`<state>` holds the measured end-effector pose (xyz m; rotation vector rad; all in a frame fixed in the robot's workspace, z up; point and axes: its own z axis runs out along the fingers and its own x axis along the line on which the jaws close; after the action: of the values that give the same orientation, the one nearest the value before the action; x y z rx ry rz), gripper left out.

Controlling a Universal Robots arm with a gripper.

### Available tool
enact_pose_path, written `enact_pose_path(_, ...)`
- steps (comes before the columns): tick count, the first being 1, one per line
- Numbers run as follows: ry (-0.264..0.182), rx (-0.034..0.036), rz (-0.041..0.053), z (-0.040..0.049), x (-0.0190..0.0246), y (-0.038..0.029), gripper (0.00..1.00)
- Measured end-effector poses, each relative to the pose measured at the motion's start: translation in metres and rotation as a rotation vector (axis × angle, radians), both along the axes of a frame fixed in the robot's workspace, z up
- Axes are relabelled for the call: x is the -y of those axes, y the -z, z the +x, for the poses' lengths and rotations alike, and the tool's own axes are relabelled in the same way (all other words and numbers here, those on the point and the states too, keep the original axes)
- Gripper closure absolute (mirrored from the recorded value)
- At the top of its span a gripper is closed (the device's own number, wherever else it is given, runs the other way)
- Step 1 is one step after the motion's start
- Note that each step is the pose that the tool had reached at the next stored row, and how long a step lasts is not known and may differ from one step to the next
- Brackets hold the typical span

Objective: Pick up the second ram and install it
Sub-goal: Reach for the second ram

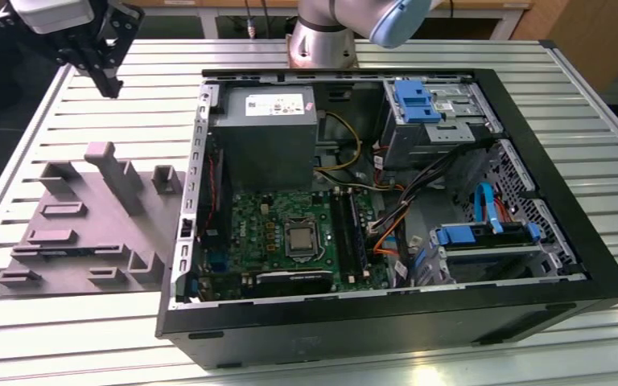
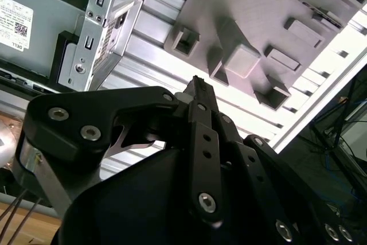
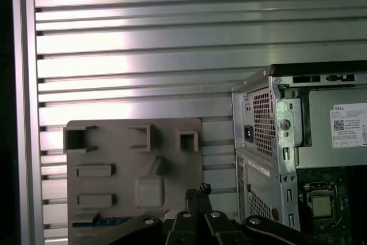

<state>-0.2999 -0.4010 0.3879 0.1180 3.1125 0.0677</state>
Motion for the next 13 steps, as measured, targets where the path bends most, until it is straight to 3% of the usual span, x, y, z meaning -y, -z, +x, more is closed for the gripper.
enact_pose_path(13, 0.0, 0.0, 0.0, -0.0043, 0.0006, 0.0009, 0.89)
